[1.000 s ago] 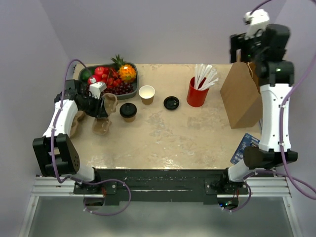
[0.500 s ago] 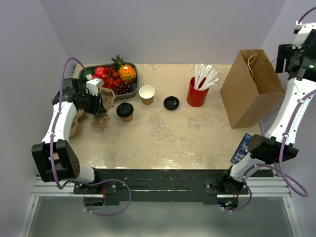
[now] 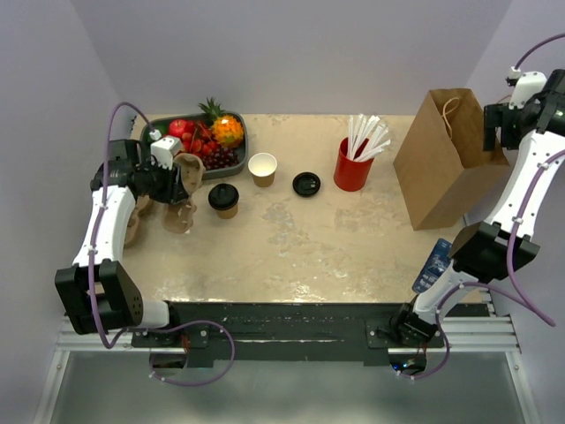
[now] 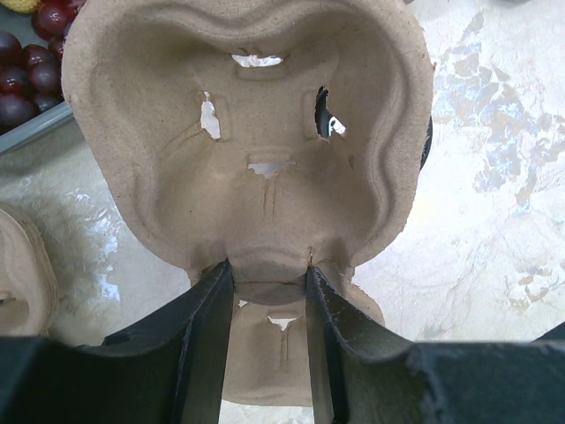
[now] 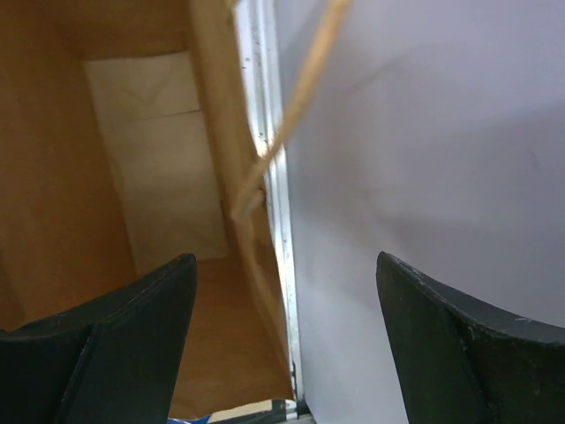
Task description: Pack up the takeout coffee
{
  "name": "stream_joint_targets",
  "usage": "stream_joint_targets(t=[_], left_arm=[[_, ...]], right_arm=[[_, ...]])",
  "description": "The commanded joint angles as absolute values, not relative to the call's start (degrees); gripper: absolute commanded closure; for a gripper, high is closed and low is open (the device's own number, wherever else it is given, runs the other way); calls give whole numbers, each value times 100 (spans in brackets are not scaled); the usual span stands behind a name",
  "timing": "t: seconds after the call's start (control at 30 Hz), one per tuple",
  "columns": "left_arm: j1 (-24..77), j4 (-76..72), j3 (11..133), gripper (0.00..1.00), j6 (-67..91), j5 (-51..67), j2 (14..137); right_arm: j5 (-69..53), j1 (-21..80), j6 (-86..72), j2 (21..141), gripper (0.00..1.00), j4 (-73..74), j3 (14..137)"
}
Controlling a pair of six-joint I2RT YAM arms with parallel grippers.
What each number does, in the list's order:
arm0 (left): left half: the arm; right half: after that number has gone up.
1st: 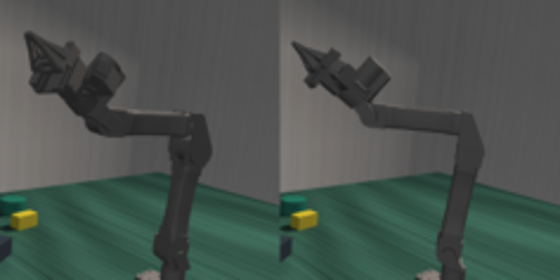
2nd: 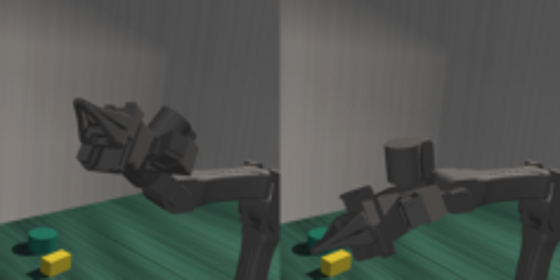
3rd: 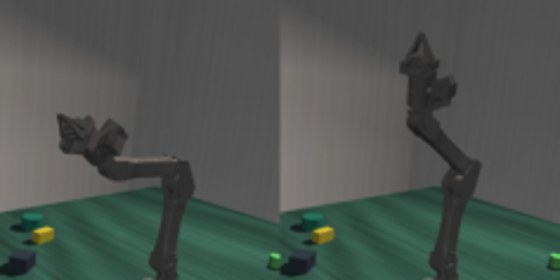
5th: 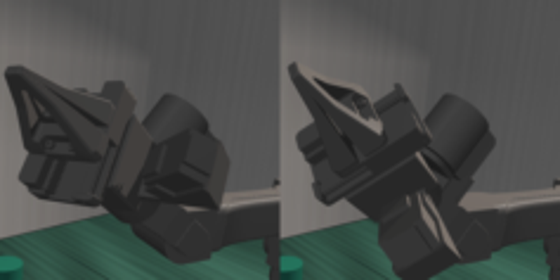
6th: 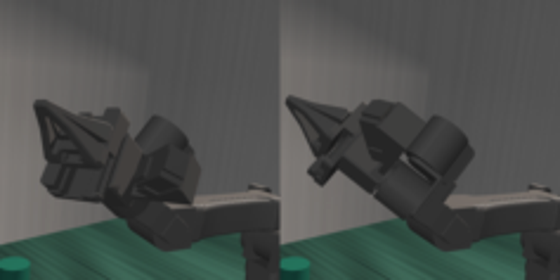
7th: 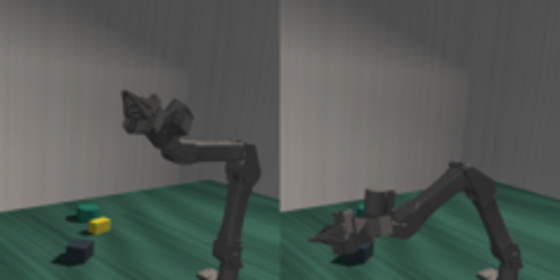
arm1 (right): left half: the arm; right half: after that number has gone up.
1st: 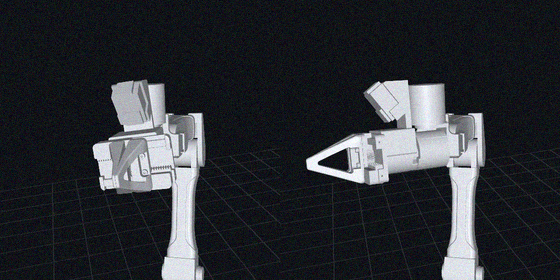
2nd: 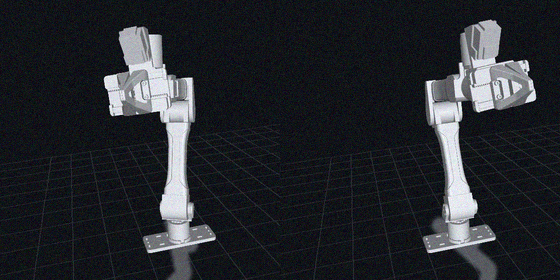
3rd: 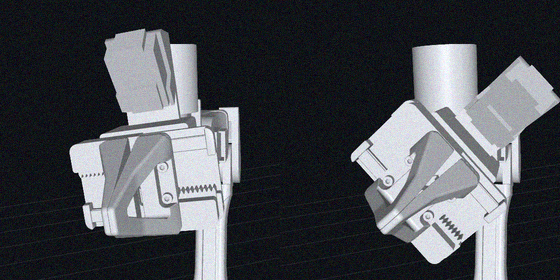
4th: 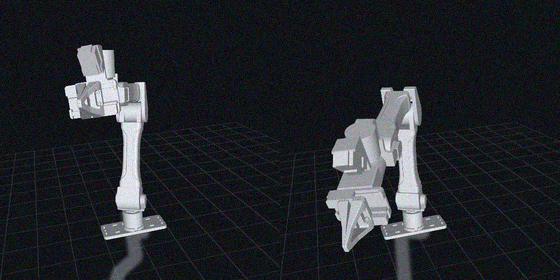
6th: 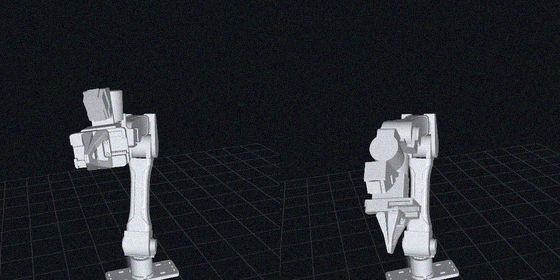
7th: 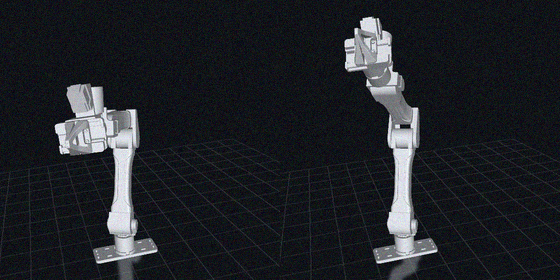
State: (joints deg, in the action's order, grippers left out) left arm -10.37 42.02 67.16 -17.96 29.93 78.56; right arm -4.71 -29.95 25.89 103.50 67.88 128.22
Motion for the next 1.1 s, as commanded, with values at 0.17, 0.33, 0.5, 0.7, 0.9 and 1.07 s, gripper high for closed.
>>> stream_joint_targets(t=[0.17,0.33,0.5,0.7,0.9,1.07], left_arm=[[-1037,4183,7171,100,-1582,3085,7717],[-1046,4359,7497,100,-1644,3173,7717],[-1046,4535,7883,100,-1731,3304,7717],[-958,4535,8226,100,-1863,3831,7717],[-397,4465,8612,100,-2153,4210,7699],[-71,4307,8797,100,-1987,4437,7804]], right_arm=[[-1230,-2997,2576,10581,16,6179,12594],[-1406,-2997,2487,10925,22,5898,12753],[-1695,-2997,2654,10697,39,5740,12596],[-1916,-2997,3075,10029,73,5765,12077],[-2171,-2988,3954,8966,100,5863,11462],[-2364,-2997,4280,8184,100,5730,10391]])
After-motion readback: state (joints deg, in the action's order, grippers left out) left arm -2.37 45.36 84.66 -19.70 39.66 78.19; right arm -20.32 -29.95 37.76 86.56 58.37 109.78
